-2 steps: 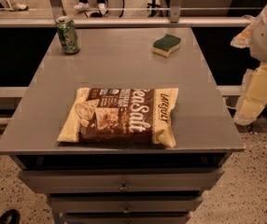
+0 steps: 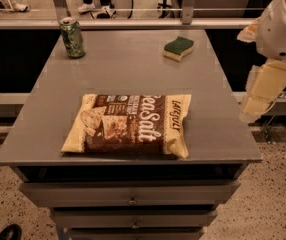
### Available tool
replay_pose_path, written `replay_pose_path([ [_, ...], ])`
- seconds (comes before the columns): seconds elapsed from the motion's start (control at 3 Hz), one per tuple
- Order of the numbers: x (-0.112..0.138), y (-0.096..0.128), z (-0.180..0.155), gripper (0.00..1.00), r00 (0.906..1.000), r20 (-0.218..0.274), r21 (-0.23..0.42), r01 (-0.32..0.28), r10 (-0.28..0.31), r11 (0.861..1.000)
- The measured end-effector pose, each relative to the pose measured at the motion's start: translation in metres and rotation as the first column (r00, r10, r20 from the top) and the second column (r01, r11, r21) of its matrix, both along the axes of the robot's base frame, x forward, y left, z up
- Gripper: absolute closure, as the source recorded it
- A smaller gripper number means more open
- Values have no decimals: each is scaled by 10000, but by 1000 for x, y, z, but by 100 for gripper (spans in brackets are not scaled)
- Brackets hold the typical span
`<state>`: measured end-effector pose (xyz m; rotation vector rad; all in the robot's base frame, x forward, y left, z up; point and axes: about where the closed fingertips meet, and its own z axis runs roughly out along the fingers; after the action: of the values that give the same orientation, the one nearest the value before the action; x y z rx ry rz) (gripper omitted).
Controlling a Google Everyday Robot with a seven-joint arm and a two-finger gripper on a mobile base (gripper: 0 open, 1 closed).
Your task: Move sponge near brown chip bag
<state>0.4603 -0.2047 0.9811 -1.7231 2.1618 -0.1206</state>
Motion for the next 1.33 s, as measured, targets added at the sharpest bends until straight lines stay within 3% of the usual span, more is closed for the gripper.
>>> replay_pose_path([
  [0.33,51,16,2,0,9961,698,-76,-543,547,9985],
  [0.67,131,43,0,0,9796,1352,-534,-1425,1485,9884],
  [1.0,205,65,-5,0,9443,1957,-1212,-2446,2647,9620],
  [1.33,207,65,-6,0,9308,2151,-1537,-2664,2954,9515],
])
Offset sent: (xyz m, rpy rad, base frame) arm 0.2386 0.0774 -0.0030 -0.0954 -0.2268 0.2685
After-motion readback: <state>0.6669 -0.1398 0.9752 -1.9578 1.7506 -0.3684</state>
